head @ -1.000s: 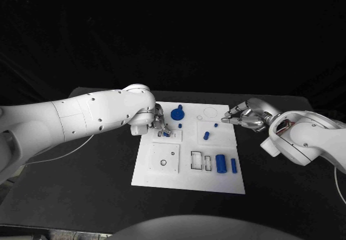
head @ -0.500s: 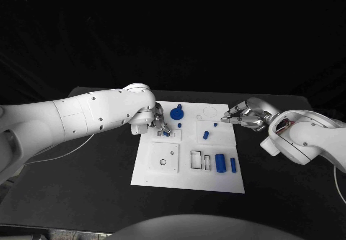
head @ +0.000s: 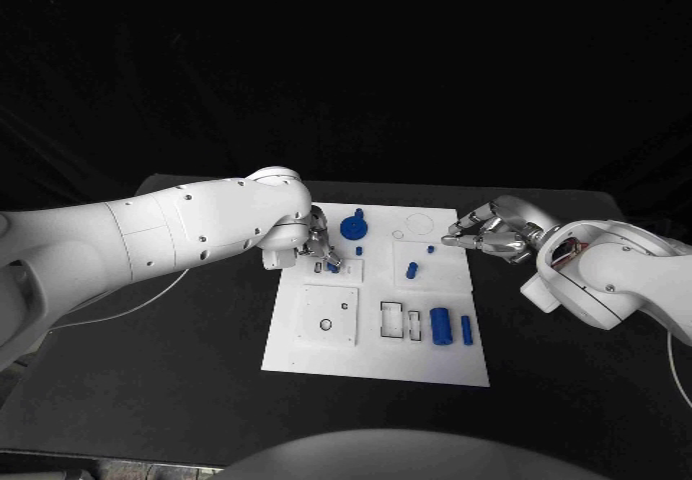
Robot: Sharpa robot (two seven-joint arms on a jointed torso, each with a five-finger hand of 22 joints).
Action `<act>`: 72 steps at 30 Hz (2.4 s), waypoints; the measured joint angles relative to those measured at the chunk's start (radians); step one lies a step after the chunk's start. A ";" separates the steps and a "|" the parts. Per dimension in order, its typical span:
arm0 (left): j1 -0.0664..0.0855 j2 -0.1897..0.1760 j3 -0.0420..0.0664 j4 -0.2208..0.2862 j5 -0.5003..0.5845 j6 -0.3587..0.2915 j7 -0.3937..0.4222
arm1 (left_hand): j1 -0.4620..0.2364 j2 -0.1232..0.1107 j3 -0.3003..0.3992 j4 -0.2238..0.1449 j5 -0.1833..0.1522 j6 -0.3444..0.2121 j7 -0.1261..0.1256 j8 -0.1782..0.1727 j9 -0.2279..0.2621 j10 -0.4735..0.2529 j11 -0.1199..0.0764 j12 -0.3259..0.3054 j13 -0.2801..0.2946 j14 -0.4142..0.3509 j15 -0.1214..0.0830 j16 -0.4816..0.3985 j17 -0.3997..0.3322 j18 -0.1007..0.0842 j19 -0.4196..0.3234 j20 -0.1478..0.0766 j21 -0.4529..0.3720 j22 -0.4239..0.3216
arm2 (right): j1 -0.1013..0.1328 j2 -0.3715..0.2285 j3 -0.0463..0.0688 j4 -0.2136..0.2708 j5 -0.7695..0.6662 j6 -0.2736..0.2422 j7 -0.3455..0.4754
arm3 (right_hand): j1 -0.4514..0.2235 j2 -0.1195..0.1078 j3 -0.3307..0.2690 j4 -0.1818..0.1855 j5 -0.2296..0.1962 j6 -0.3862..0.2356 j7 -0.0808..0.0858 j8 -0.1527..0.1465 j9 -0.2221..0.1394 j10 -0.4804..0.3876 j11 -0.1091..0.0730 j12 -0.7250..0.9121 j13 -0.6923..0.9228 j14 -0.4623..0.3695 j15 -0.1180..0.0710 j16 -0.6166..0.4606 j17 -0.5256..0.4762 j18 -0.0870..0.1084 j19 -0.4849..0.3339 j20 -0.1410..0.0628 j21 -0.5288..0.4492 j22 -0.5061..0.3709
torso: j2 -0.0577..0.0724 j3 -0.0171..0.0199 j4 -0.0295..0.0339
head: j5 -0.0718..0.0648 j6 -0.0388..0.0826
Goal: Assemble the parts on the task board
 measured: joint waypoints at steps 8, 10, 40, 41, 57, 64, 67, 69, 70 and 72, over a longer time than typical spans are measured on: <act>-0.003 0.004 -0.001 -0.004 0.000 0.000 0.000 | 0.001 0.001 0.008 0.000 -0.003 0.000 0.000 0.000 0.000 0.000 0.000 0.000 0.000 0.000 0.000 0.000 0.000 0.000 0.000 0.000 0.000 0.000 | 0.000 0.000 0.000 0.000 0.001 0.003 0.000 | 0.000 0.000 0.000 0.000 0.000 0.000 0.000 0.000 0.000 0.000 0.000 0.000 0.000 0.000 0.000 0.000 0.000 0.000 0.000 0.000 0.000 0.001 | 0.000 0.0000 -0.0003 | 0.001 0.002; -0.003 0.005 -0.001 -0.005 0.000 0.000 0.000 | 0.001 0.001 0.008 0.000 -0.003 0.000 0.000 0.000 0.000 0.000 0.000 0.000 0.000 0.000 0.000 0.000 0.000 0.000 0.000 0.000 0.000 0.000 | 0.000 0.000 0.000 0.000 0.001 0.003 -0.001 | 0.000 0.000 0.000 0.000 0.000 0.000 0.000 0.000 0.000 0.000 0.000 0.000 0.000 0.000 0.000 0.000 0.000 0.000 0.000 0.000 0.000 0.001 | 0.000 0.0001 -0.0003 | 0.001 0.002; -0.007 0.009 -0.001 -0.007 -0.005 0.002 0.000 | -0.220 -0.040 -0.121 0.001 -0.468 0.010 0.011 -0.025 0.033 0.002 0.005 0.003 -0.002 0.000 0.008 0.000 0.000 0.000 0.002 0.002 0.000 0.000 | 0.000 0.000 0.000 -0.002 0.045 0.010 -0.002 | 0.000 0.000 0.000 0.000 0.000 0.000 0.000 0.000 0.000 0.000 0.000 0.000 0.001 0.000 0.000 0.000 0.000 0.000 0.000 0.000 0.000 0.000 | 0.000 0.0000 0.0003 | 0.002 0.003; -0.007 0.009 -0.001 -0.006 -0.006 0.002 0.000 | -0.220 -0.039 -0.121 0.002 -0.468 0.010 0.011 -0.025 0.033 0.002 0.005 0.003 -0.002 0.000 0.008 0.000 0.000 0.000 0.002 0.002 0.000 0.000 | 0.000 0.000 0.000 -0.002 0.046 0.010 -0.002 | 0.000 0.000 0.000 0.000 0.000 0.000 0.000 0.000 0.000 0.000 0.000 0.000 0.001 0.000 0.000 0.000 0.000 0.000 0.000 0.000 0.000 0.000 | 0.000 0.0000 0.0003 | 0.003 0.003; -0.008 -0.009 -0.001 0.020 -0.051 -0.029 0.000 | -0.436 -0.204 -0.164 0.007 -0.607 0.053 0.007 -0.016 0.084 0.002 0.005 0.003 -0.002 0.000 0.008 0.000 0.000 0.000 0.004 0.004 0.000 0.000 | 0.000 -0.002 0.000 -0.002 0.048 0.011 -0.003 | 0.000 0.000 0.000 0.000 0.000 0.000 0.000 0.000 0.000 0.000 0.000 0.000 0.000 0.000 0.000 0.000 0.000 0.000 0.000 0.000 0.000 0.000 | 0.000 0.0000 0.0004 | 0.005 0.008; 0.016 -0.052 0.003 0.075 -0.081 -0.075 -0.001 | -0.483 -0.260 -0.195 0.010 -0.607 0.044 0.005 -0.005 0.112 0.002 0.005 0.003 -0.002 0.000 0.008 0.000 -0.001 0.000 0.004 0.004 0.000 0.000 | -0.002 -0.003 0.000 -0.004 0.048 0.012 -0.003 | 0.000 0.000 0.000 0.000 0.000 0.000 0.000 0.000 0.000 0.000 0.000 0.000 0.000 0.000 0.000 0.000 0.000 0.000 0.000 0.000 0.000 0.000 | -0.002 0.0000 0.0013 | 0.002 0.011; 0.039 -0.067 0.010 0.096 -0.090 -0.089 0.000 | -0.483 -0.260 -0.197 0.008 -0.607 0.041 0.008 0.003 0.122 0.002 0.005 0.003 -0.002 0.000 0.008 0.000 -0.001 0.000 0.004 0.004 0.000 0.000 | -0.003 -0.002 0.000 -0.006 0.048 0.013 -0.003 | 0.000 0.000 0.000 0.000 0.000 0.000 0.000 0.000 0.000 0.000 0.000 0.000 0.000 0.000 0.000 0.000 0.000 0.000 0.000 0.000 0.000 0.000 | -0.002 0.0004 0.0015 | 0.004 0.013; 0.049 -0.074 0.012 0.106 -0.094 -0.095 0.000 | -0.483 -0.259 -0.197 0.008 -0.601 0.037 0.005 0.009 0.134 0.002 0.005 0.003 -0.002 0.000 0.008 0.000 -0.001 0.000 0.004 0.004 0.000 0.000 | -0.003 -0.001 0.000 -0.007 0.048 0.013 -0.003 | 0.000 0.000 0.000 0.000 0.000 0.000 0.000 0.000 0.000 0.000 0.000 0.000 0.000 0.000 0.000 0.000 0.000 0.000 0.000 0.000 0.000 0.000 | -0.002 0.0006 0.0014 | 0.005 0.013; 0.052 -0.077 0.013 0.109 -0.096 -0.098 0.000 | -0.474 -0.259 -0.196 0.008 -0.583 0.033 0.007 0.014 0.140 0.002 0.005 0.003 -0.002 0.000 0.008 0.000 -0.001 0.000 0.004 0.004 0.000 0.000 | -0.003 0.000 0.000 -0.007 0.048 0.013 -0.003 | 0.000 0.000 0.000 0.000 0.000 0.000 0.000 0.000 0.000 0.000 0.000 0.000 0.000 0.000 0.000 0.000 0.000 0.000 0.000 0.000 0.000 0.000 | -0.002 0.0006 0.0015 | 0.005 0.014; 0.057 -0.083 0.014 0.114 -0.100 -0.102 0.001 | -0.450 -0.251 -0.185 0.007 -0.508 0.022 0.005 0.018 0.154 0.002 0.005 0.003 -0.002 0.000 0.008 0.000 -0.001 0.000 0.004 0.004 0.000 0.000 | -0.003 0.001 0.000 -0.008 0.049 0.014 -0.003 | 0.000 0.000 0.000 0.000 0.000 0.000 0.000 0.000 0.000 0.000 0.000 0.000 0.000 0.000 0.000 0.000 0.000 0.000 0.000 0.000 0.000 0.000 | -0.002 0.0006 0.0014 | 0.006 0.015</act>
